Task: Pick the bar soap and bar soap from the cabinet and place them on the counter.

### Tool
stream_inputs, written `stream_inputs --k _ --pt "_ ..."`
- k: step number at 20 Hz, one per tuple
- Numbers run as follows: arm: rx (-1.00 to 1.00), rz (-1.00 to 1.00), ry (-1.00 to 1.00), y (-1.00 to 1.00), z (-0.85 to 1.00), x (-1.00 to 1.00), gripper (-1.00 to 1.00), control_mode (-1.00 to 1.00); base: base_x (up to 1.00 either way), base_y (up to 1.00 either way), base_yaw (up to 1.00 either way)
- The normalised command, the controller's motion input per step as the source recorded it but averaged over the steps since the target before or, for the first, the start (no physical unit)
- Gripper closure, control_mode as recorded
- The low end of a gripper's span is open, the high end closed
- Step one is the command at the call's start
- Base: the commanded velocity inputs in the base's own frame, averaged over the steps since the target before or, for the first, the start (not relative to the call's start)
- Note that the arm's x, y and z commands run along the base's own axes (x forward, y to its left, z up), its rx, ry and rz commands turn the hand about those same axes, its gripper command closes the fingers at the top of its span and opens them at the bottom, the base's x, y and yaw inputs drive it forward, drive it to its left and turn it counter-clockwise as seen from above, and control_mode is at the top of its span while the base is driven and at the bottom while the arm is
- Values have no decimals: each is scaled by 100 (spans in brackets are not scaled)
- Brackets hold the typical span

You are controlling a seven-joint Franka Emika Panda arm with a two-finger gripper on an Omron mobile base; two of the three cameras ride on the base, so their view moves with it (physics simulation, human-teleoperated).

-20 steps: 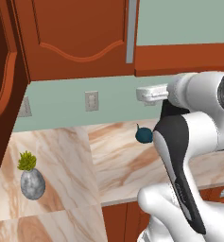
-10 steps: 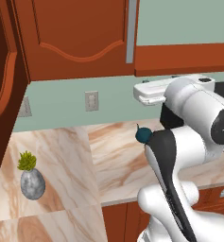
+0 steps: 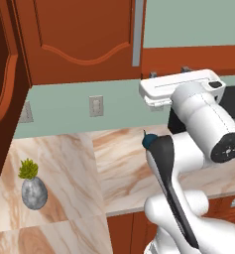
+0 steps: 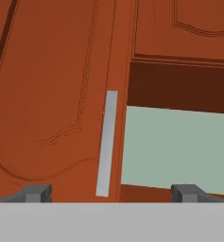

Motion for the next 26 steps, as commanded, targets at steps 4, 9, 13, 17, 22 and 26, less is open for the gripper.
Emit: stream_inputs --k 4,9,13,17,22,26 --pt "0 0 -5 0 24 8 -100 -100 0 0 0" --pt "0 0 0 0 18 19 -100 -100 0 0 0" --pt "0 0 0 0 15 25 -100 -100 0 0 0" --pt "0 0 0 0 6 30 -100 -100 0 0 0" --pt "0 0 1 5 0 34 -100 -100 0 0 0" --pt "0 0 1 10 0 38 -100 -100 0 0 0"
